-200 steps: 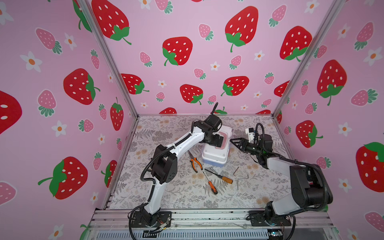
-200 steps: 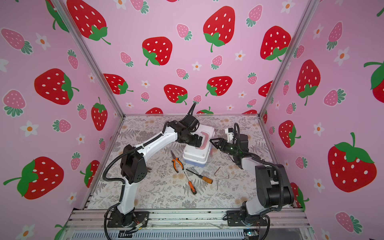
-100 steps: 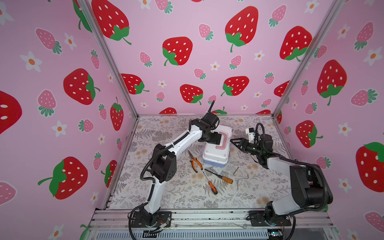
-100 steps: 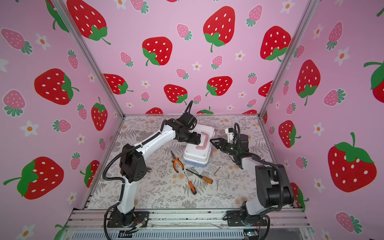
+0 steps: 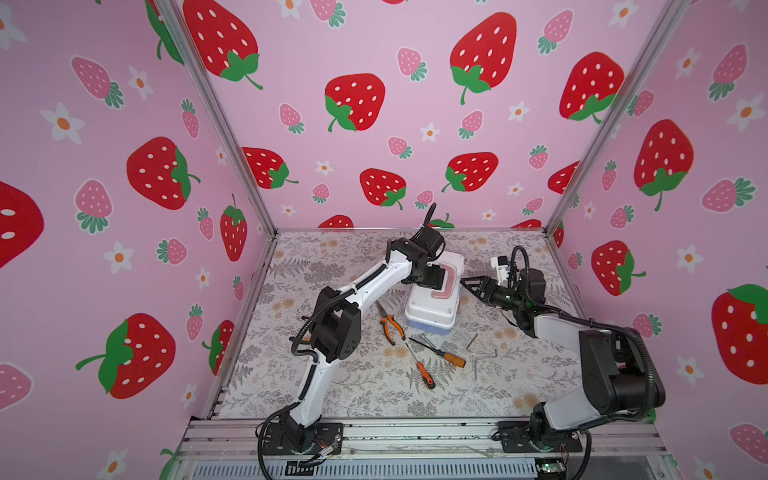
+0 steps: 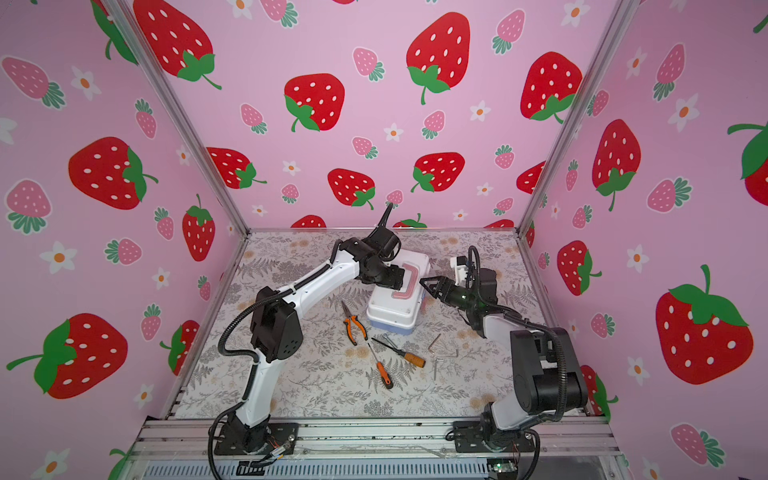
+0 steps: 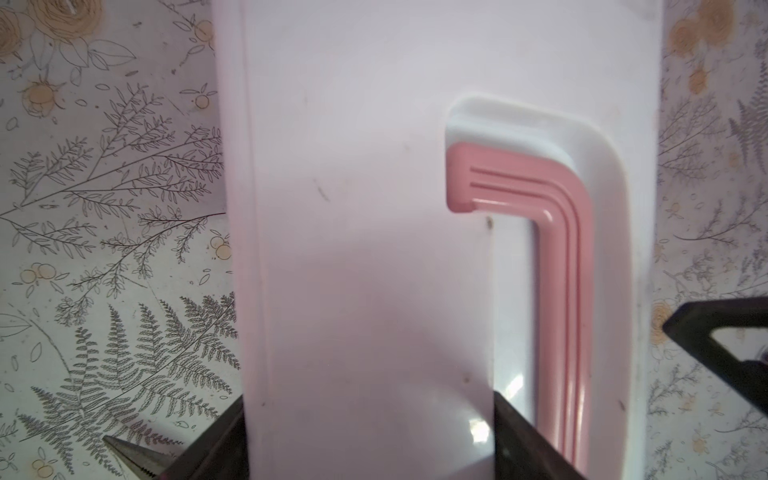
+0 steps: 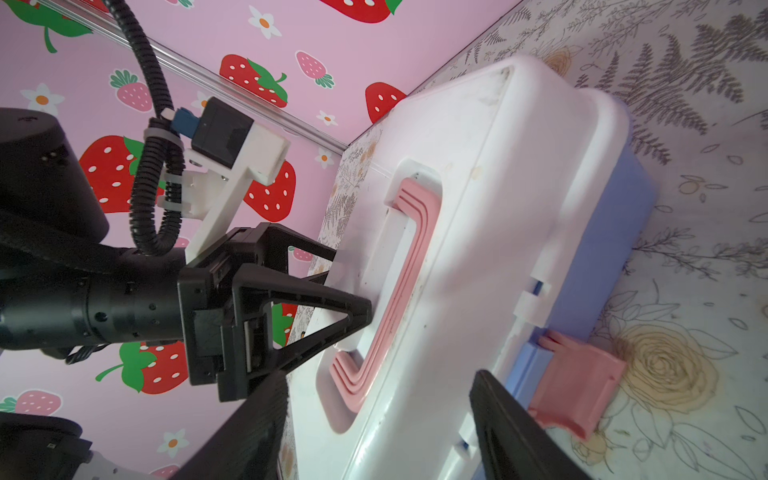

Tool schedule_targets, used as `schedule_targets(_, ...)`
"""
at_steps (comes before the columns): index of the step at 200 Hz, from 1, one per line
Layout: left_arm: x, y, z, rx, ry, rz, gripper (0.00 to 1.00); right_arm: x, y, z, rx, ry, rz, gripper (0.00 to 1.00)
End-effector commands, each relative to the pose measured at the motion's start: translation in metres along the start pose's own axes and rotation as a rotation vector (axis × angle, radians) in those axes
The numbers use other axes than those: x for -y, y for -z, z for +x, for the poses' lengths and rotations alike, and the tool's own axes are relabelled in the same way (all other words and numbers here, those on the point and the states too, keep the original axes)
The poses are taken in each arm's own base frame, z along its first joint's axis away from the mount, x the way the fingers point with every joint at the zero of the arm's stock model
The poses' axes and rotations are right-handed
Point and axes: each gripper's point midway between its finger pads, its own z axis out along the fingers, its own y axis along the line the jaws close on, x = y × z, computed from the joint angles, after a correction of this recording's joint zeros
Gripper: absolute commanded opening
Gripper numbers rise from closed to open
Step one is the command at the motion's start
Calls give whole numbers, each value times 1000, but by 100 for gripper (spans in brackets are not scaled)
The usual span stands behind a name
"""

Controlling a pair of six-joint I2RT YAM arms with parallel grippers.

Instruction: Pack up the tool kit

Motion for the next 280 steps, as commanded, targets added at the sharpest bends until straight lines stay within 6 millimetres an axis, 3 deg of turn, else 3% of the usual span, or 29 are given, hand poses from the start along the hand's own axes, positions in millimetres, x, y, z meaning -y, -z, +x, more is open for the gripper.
schedule_targets(1,6,10,-6,11,5,21,80,3,0,2,-6,6,-2,73)
schedule_targets(33,15,29,-16,37,69,166,78,-2,2,0,-2,17,-11,76)
schedule_targets(79,8,49,-27,73,142,299,77,-5,4,-4,7,23,-18,77)
schedule_targets(131,7,47,-23,62,153,316,77,-14,-1,-7,20,-13,-88,78)
schedule_targets(183,8,46,-24,64,159,321,77,-27,-23,-5,-17,-12,-127,78)
schedule_targets(232,8,43,-24,58,168,323,77,-37,-30,-7,-23,-19,-166,78)
schedule_targets(252,8,43,-25,59,171,323,79,-45,-31,-9,-25,-14,-193,71)
schedule_targets(280,0,47,-27,80,177,269,91,-56,-28,-14,-21,5,-226,65)
